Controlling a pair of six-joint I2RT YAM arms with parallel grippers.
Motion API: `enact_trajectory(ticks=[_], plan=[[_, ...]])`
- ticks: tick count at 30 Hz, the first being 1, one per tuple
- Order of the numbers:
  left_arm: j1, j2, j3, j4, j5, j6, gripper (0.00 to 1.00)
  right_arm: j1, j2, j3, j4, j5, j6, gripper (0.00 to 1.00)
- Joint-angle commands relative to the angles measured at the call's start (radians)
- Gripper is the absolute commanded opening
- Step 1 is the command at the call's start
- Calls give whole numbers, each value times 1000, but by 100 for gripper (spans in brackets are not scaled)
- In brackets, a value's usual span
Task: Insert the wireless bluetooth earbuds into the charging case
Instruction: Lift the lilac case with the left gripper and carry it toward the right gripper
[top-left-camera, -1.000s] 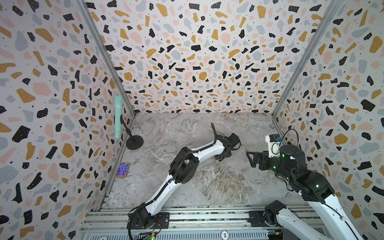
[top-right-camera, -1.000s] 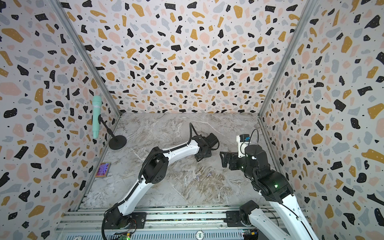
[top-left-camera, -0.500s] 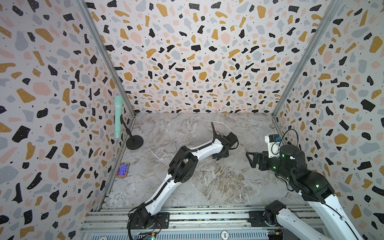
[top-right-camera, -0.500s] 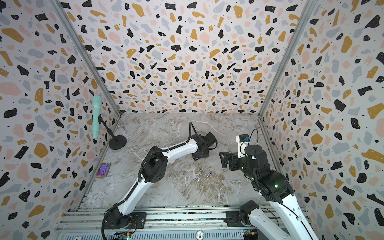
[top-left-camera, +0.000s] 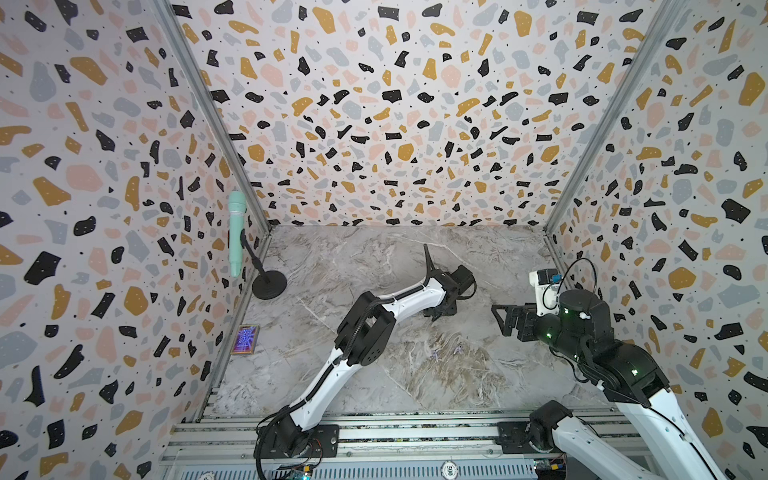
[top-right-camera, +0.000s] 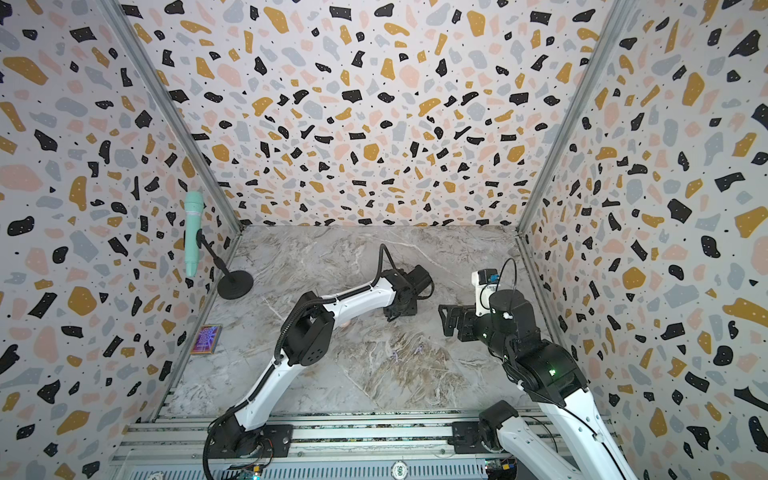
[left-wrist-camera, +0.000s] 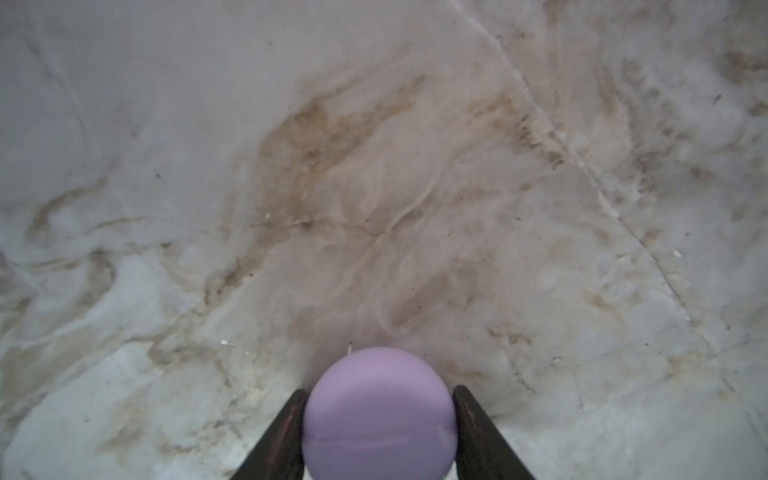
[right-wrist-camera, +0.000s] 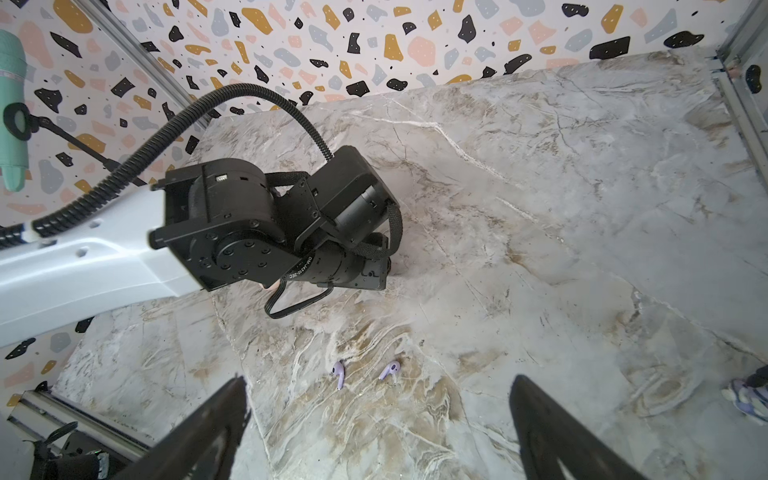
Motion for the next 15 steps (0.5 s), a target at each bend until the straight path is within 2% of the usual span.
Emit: enact_trajectory(ticks=[1,2,10,15], plan=[[6,7,-129,-117,-28,99,2,4,-7,5,-5,-22,7,99],[5,-22,-164,-95,-32,118,0,4,-8,1,-4,-26,9,99],[-25,-235,-415,49,-87,318,0,4,-1,-35,19,-84,41,99],[-34,-404,-588,202,-80,427,0,4,14,-92,68,-122,67,99]])
